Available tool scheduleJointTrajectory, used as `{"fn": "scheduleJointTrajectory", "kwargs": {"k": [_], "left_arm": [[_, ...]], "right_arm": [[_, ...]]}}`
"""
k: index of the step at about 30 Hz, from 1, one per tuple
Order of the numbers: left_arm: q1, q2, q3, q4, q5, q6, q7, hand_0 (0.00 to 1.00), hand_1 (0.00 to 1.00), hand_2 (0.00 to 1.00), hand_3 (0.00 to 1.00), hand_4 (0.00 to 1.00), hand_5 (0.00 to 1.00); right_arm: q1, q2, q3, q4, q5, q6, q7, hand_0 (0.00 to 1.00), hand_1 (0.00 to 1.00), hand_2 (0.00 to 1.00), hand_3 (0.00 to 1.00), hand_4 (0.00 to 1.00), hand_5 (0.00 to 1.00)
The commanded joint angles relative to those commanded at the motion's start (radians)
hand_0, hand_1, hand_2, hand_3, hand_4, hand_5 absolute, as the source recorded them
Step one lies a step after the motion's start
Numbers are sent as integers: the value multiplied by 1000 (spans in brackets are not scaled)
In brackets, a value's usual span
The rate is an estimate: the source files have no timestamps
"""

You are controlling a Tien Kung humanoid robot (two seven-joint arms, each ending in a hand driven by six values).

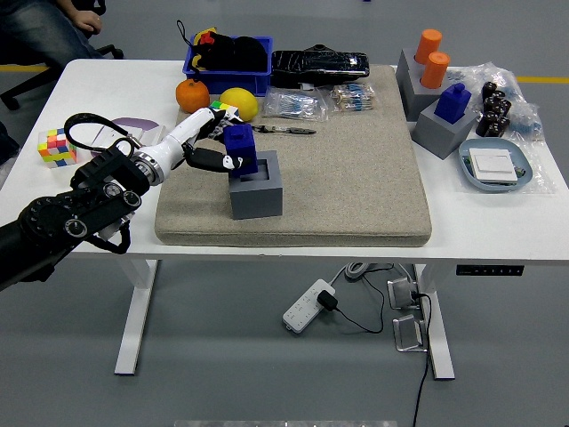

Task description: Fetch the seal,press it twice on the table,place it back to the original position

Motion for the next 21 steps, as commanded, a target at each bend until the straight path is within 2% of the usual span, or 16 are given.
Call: {"fn": "scheduleJointTrajectory", "kwargs": {"k": [9, 21], "left_arm": [[-5, -37, 8, 25, -20, 5, -2, 644, 546, 509, 597, 719, 2], [-10, -49, 25, 39, -28, 7, -5, 643, 546, 510, 598, 723, 2]], "right_arm": [[6, -1, -4, 2, 2, -2, 2, 813, 714, 684, 691, 728, 505], [6, -1, -1, 0, 1, 0, 0, 813, 715, 684, 692, 728, 505]]}}
